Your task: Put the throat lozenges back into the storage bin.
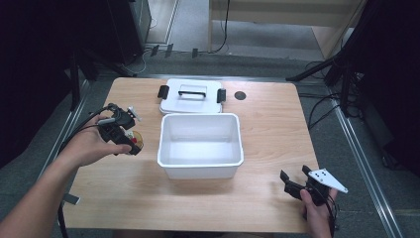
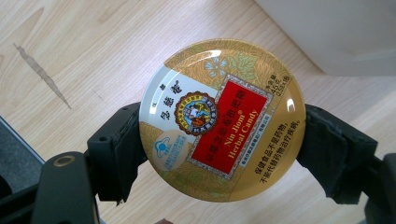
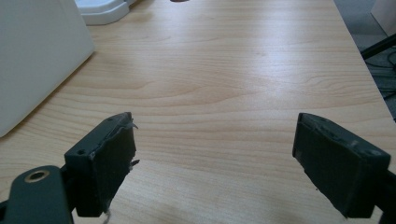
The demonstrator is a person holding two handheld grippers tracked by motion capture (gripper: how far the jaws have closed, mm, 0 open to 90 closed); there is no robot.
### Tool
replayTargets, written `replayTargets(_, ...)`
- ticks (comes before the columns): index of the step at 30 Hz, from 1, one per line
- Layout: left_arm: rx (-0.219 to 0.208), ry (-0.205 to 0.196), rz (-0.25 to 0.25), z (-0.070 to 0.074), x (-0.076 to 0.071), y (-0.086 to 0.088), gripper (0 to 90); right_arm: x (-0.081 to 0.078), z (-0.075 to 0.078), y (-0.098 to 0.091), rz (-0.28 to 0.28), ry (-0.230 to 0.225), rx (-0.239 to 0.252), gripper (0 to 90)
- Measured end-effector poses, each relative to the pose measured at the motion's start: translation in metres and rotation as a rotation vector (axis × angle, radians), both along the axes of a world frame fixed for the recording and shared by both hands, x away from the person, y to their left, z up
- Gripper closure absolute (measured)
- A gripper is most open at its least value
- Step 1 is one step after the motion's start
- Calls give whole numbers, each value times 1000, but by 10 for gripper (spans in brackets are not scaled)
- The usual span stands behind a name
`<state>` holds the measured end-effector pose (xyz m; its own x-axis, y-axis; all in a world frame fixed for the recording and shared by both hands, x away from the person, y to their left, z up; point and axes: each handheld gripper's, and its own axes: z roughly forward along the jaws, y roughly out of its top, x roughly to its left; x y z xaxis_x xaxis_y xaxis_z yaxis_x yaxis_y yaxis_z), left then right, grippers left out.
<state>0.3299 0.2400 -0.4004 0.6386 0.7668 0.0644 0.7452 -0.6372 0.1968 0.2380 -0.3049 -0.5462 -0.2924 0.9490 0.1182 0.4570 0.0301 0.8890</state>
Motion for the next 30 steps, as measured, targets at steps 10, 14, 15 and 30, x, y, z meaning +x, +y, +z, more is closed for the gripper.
replayTargets(10,2,-7,-26,18,2,-8,213,0,0,0,1,1,0,135)
replayTargets(14,2,-10,-39,24,2,-12,213,0,0,0,1,1,0,135)
replayTargets(15,-1,-9,-46,27,3,-13,213,0,0,0,1,1,0,135)
replayTargets(30,-26,-64,-166,50,3,-31,213,0,0,0,2,1,2,135)
